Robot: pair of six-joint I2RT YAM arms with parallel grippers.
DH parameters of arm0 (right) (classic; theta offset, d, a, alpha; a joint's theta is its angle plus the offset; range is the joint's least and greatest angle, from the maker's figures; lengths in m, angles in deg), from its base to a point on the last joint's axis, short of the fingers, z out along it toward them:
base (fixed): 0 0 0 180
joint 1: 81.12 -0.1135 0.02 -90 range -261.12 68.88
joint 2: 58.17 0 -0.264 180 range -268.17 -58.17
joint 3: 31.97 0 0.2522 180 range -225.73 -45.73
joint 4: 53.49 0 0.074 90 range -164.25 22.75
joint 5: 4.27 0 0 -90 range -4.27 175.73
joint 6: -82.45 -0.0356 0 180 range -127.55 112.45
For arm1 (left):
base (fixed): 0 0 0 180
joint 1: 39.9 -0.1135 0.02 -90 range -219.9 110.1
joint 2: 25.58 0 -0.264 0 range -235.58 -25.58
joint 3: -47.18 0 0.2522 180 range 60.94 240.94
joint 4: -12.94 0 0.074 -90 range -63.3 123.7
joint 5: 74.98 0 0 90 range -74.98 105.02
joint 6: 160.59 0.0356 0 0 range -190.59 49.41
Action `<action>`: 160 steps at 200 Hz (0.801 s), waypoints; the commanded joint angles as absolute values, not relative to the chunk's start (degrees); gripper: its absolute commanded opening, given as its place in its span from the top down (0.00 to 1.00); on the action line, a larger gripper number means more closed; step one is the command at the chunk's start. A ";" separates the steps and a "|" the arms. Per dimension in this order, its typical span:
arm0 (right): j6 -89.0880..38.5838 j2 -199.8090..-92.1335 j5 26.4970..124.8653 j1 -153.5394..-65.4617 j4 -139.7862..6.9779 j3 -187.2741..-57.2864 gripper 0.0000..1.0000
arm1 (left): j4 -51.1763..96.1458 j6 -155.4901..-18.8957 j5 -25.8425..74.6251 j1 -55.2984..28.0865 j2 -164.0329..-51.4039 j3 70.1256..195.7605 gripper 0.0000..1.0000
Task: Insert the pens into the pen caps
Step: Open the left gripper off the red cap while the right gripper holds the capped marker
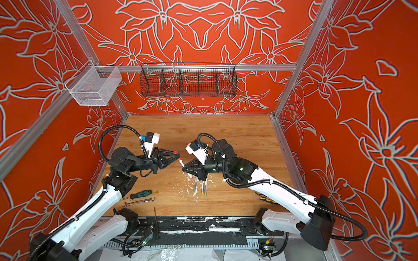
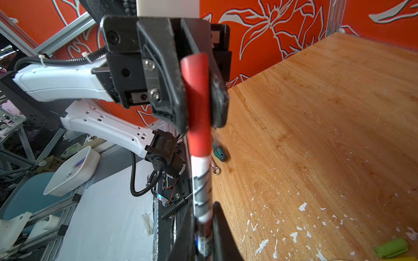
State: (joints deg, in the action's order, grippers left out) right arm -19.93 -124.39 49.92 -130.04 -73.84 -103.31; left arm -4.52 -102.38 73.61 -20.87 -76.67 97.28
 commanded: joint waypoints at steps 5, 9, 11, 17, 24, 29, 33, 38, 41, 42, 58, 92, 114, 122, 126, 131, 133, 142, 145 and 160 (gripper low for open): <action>-20.89 -122.78 54.89 -129.11 -67.06 -107.55 1.00 | -4.09 -102.03 81.30 -19.09 -77.85 96.28 1.00; -20.86 -122.89 55.09 -129.09 -66.99 -107.67 1.00 | -4.12 -102.13 81.52 -18.92 -78.02 96.27 1.00; -20.86 -122.89 55.29 -129.06 -66.99 -107.73 1.00 | -4.07 -102.09 81.63 -18.88 -78.11 96.36 1.00; -20.90 -122.97 55.62 -129.06 -66.76 -107.71 1.00 | -3.97 -102.09 81.90 -18.65 -78.37 96.38 1.00; -20.75 -122.95 55.59 -129.09 -66.55 -108.01 1.00 | -3.97 -102.11 82.09 -18.46 -78.69 96.41 1.00; -20.65 -122.97 55.73 -129.05 -66.51 -108.25 1.00 | -3.82 -102.14 82.22 -18.29 -78.90 96.44 1.00; -20.63 -122.95 55.95 -129.06 -66.47 -108.42 1.00 | -3.79 -102.04 82.25 -18.15 -79.00 96.45 1.00; -20.64 -122.98 56.23 -129.07 -66.44 -108.71 1.00 | -3.84 -102.02 82.27 -17.95 -79.17 96.43 1.00; -20.50 -122.99 56.28 -129.09 -66.38 -108.86 1.00 | -3.74 -101.92 82.27 -17.95 -79.26 96.43 1.00; -20.53 -122.97 56.29 -129.05 -66.38 -108.89 1.00 | -3.68 -101.90 82.26 -17.89 -79.27 96.44 1.00; -19.64 -123.05 56.68 -129.04 -66.79 -110.25 1.00 | -3.07 -101.46 82.22 -17.50 -79.39 96.37 1.00; -16.82 -124.89 58.21 -128.94 -68.79 -114.99 1.00 | -0.31 -99.46 82.45 -16.27 -79.67 97.25 1.00; -15.43 -126.42 58.68 -128.50 -69.25 -118.23 1.00 | 1.04 -98.56 82.19 -15.77 -79.37 97.26 1.00; -15.16 -127.09 58.73 -128.41 -69.15 -119.40 1.00 | 1.42 -98.31 82.13 -15.64 -79.28 97.26 1.00; -15.08 -127.43 58.63 -128.34 -68.97 -119.96 1.00 | 1.58 -98.17 82.08 -15.56 -79.20 97.33 1.00; -15.06 -127.85 58.55 -128.23 -68.84 -120.46 1.00 | 1.77 -98.04 82.01 -15.55 -79.19 97.33 1.00; -15.01 -127.99 58.57 -128.23 -68.79 -120.77 1.00 | 1.77 -98.08 82.00 -15.51 -79.19 97.33 1.00; -14.81 -128.60 58.34 -128.11 -68.51 -121.85 1.00 | 2.05 -97.82 81.99 -15.42 -79.14 97.41 1.00; -14.72 -128.79 58.32 -128.12 -68.55 -122.28 1.00 | 2.22 -97.83 81.99 -15.34 -79.18 97.42 1.00; -14.21 -129.42 58.47 -127.94 -68.55 -123.96 1.00 | 2.36 -97.54 81.92 -15.29 -79.19 97.33 1.00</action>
State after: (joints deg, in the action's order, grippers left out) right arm -13.95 -129.22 53.27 -130.00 -86.78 -115.77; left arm -6.42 -100.32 69.74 -18.86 -78.57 99.99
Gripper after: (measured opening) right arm 0.130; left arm 0.083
